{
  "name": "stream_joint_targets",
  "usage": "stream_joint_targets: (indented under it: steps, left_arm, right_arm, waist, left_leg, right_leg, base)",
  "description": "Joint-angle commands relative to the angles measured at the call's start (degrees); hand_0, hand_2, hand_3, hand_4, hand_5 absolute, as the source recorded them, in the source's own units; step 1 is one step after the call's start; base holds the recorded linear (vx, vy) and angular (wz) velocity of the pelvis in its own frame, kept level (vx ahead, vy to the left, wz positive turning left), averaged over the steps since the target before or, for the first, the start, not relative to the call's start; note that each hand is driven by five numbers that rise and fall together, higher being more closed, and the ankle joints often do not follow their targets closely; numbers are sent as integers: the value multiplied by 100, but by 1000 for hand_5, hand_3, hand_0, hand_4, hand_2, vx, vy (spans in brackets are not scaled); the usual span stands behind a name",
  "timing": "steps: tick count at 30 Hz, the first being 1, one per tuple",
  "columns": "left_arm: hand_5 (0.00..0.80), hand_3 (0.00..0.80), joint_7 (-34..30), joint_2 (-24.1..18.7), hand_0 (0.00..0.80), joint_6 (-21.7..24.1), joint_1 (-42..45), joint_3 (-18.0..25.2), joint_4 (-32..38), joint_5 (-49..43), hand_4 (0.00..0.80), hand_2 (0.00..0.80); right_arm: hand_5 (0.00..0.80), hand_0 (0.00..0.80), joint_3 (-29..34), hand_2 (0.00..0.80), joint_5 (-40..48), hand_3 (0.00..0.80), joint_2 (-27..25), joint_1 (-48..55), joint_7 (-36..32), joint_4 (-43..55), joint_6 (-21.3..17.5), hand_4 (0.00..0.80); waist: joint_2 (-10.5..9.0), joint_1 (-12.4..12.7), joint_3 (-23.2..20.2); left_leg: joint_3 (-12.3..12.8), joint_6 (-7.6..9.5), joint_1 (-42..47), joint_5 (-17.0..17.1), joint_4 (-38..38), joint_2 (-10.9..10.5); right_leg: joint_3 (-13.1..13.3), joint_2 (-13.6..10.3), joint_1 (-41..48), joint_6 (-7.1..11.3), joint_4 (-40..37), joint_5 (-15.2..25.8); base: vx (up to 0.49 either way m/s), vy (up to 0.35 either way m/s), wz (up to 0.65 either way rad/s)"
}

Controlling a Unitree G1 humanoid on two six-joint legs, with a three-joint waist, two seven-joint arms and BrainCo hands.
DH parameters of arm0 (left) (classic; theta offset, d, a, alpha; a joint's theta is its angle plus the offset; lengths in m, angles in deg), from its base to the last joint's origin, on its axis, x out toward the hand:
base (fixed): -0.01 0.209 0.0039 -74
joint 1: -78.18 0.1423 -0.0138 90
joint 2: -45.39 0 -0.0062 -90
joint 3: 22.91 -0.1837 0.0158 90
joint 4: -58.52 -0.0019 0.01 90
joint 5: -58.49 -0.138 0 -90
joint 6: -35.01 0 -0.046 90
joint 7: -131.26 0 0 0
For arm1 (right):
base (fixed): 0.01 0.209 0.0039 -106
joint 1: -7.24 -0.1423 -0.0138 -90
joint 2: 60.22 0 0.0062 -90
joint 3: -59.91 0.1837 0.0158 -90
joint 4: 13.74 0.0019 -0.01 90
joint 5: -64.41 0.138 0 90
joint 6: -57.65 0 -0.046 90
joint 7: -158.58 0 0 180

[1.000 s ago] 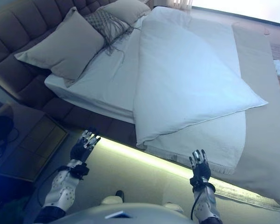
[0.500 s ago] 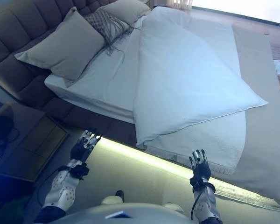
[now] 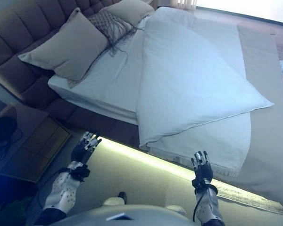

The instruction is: Make the bed neatly

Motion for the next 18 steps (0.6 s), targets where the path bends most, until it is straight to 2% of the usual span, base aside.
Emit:
stream_joint_targets:
  steps: [1,7,10,13,16,18]
  left_arm:
    - [0,0,-51,-181,0,139,-172,166,144,-52,0,0]
    - [0,0,-128,-215,0,176,-225,83,267,139,0,0]
    - [0,0,-296,-293,0,138,-315,20,370,110,0,0]
    - [0,0,-176,-322,0,117,-305,-10,409,72,0,0]
    - [0,0,-149,-367,0,43,-287,54,424,55,0,0]
    - [0,0,-226,-383,0,16,-298,41,370,7,0,0]
  right_arm:
    - [0,0,19,0,-67,0,-112,-208,-21,287,-14,0]
    - [0,0,48,0,-23,0,-226,-134,-1,509,-27,0]
    - [0,0,131,0,116,0,-244,-107,-67,478,-47,0]
    - [0,0,189,0,164,0,-202,-164,-136,416,19,0]
    - [0,0,171,0,286,0,-97,-190,-207,527,227,0]
    - [0,0,115,0,184,0,40,-144,-95,572,188,0]
  waist:
    - [-179,92,-53]
    - [-192,4,192]
    - [-206,-24,299]
    - [-162,-15,271]
    - [-142,-8,251]
    - [-71,-30,299]
  left_leg:
    - [364,427,231,-446,182,-283]
    - [359,521,-53,-571,787,-323]
    - [352,614,-24,-673,869,-445]
    - [316,679,97,-732,805,-516]
    - [300,851,69,-901,959,-676]
    - [255,1106,8,-1040,1104,-864]
  right_leg:
    - [106,68,-391,-52,174,253]
    - [164,-115,-647,-73,866,126]
    - [161,-303,-707,34,1034,220]
    - [198,-411,-609,83,989,185]
    - [308,-666,-714,118,1324,316]
    - [468,-954,-1107,101,2263,532]
  base:
    - [16,11,6]
    - [-23,68,8]
    - [26,128,19]
    - [105,165,13]
    - [82,202,1]
    - [45,312,3]
